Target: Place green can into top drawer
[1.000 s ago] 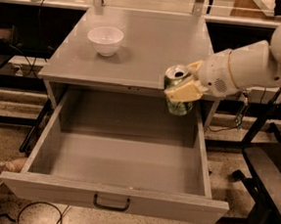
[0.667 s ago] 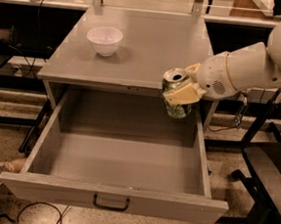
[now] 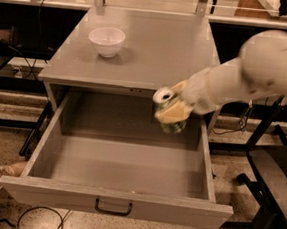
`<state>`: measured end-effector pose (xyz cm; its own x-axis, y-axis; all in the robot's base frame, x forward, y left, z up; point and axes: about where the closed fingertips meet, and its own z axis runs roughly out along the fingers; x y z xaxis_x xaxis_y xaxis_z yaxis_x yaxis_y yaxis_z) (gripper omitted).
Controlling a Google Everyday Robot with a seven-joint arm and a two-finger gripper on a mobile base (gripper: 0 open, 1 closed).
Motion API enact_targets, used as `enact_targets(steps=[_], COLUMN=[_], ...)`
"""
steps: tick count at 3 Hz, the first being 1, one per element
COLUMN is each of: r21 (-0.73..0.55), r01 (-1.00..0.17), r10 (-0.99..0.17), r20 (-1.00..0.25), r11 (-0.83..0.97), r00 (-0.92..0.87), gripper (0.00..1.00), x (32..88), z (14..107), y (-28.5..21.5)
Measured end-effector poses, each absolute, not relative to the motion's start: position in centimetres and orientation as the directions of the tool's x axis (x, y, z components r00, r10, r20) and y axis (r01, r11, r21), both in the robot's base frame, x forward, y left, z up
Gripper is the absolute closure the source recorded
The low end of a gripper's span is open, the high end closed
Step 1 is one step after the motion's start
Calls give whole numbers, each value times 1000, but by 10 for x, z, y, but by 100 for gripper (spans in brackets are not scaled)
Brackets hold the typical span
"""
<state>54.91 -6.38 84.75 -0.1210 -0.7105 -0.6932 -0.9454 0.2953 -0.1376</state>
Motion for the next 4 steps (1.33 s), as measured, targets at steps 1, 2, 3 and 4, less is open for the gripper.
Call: enact_targets(steps=[1, 2, 3, 4], r21=[-131, -95, -61, -37], r01=[-973, -989, -997, -999], r10=[-820, -878, -909, -920], r20=[-567, -476, -417, -392], r11=[188, 110, 57, 28], r00=[-82, -52, -26, -11], gripper=[100, 100, 95, 79], x=[540, 532, 531, 532], z=[772, 716, 676, 652], y=[-29, -3, 21, 38])
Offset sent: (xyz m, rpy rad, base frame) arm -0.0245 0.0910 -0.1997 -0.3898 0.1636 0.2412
